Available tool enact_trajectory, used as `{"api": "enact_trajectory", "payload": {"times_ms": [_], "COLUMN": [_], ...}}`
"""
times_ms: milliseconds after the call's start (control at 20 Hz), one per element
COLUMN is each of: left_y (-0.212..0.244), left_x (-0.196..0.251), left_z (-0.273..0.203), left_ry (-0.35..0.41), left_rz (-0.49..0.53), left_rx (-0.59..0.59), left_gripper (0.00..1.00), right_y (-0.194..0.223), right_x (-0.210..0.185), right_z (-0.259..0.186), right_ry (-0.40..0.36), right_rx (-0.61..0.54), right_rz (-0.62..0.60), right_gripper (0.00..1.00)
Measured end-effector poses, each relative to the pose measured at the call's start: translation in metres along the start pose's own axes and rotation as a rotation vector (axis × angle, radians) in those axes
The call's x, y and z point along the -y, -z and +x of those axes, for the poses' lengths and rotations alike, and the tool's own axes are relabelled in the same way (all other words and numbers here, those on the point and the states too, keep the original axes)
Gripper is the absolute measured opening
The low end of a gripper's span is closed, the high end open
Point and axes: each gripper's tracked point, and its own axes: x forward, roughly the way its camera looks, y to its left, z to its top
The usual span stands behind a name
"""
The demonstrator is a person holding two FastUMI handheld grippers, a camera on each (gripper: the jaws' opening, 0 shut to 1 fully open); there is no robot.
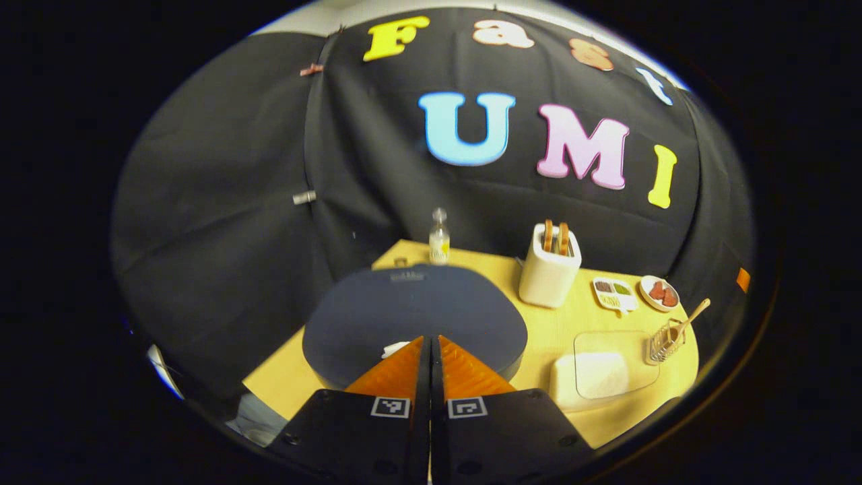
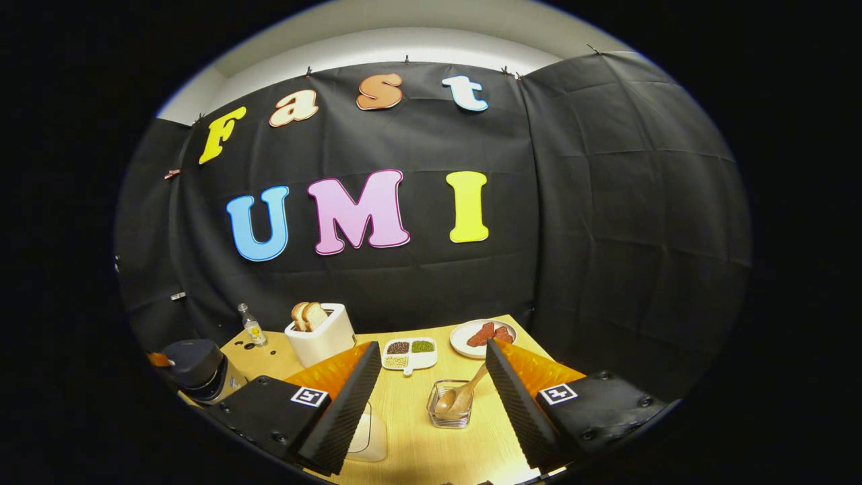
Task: Close the left gripper, press the button to open the rice cooker; take a wooden spoon from the chopstick holder with the right hand, scoop a spoonful of rice and pour it into the rice cooker, then put the wooden spoon back into the chopstick holder.
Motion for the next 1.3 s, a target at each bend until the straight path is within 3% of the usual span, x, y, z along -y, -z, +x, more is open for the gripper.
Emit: {"api": "enact_trajectory", "payload": {"times_ms": [150, 350, 450, 500, 700, 1100, 1300], "left_y": [-0.065, -0.069, -0.063, -0.06, -0.044, -0.012, 0.007], "left_x": [0.004, 0.037, 0.058, 0.064, 0.085, 0.106, 0.123], "left_z": [-0.024, -0.037, -0.04, -0.042, -0.046, -0.047, -0.053], "left_ry": [-0.038, 0.03, 0.074, 0.085, 0.086, 0.003, -0.021], "left_rz": [0.014, -0.025, -0.04, -0.055, -0.073, -0.046, -0.04], "left_rx": [0.154, 0.171, 0.165, 0.16, 0.118, 0.036, -0.008], "left_gripper": [0.05, 0.08, 0.16, 0.29, 0.98, 0.98, 0.98], "right_y": [0.002, 0.012, 0.02, 0.023, 0.042, 0.125, 0.152], "right_x": [0.012, 0.016, 0.016, 0.019, 0.033, 0.082, 0.087], "right_z": [0.007, 0.022, 0.031, 0.035, 0.058, 0.106, 0.134], "right_ry": [0.017, 0.003, -0.017, -0.018, -0.01, 0.074, 0.053], "right_rx": [-0.004, -0.042, -0.067, -0.075, -0.117, -0.33, -0.383], "right_rz": [-0.002, 0.032, 0.046, 0.046, 0.04, 0.174, 0.215], "right_gripper": [0.98, 0.98, 0.98, 0.97, 0.97, 0.98, 0.98]}}
